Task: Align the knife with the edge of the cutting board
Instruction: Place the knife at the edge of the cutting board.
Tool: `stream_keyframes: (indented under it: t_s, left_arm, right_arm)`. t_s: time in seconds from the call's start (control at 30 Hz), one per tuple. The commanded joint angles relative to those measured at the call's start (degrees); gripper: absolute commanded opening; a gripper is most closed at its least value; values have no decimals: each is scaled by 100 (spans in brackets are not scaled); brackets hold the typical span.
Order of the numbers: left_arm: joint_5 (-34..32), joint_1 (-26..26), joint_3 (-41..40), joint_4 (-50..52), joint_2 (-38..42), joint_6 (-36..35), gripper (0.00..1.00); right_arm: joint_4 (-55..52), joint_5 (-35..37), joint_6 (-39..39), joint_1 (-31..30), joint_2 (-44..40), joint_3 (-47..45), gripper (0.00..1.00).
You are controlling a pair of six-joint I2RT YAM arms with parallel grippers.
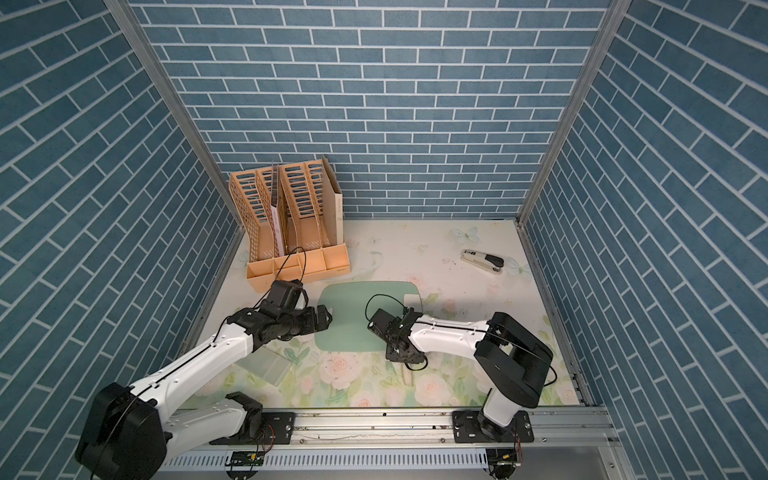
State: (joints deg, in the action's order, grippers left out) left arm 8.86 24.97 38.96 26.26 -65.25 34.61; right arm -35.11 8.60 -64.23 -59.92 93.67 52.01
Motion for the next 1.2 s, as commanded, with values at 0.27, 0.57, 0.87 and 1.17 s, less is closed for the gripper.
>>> stream_keyframes:
  t_s: [0.27,0.57,0.87,1.17]
  left_arm:
    - [2,-44,-63,16,4,-93,100]
    - [-7,-39,-63,27,8,-92,99]
    - [1,-38,-63,24,-2,-94,100]
    - [19,-44,-50,23,0,-97,100]
  right_arm:
    - [-149,138,-158,66,-7,-7,38]
    - [-128,142,-194,88,-10,-28,37]
    - [-119,111,-181,88,-68,-15,38]
    - [-110,110,-139,86,-218,38,41]
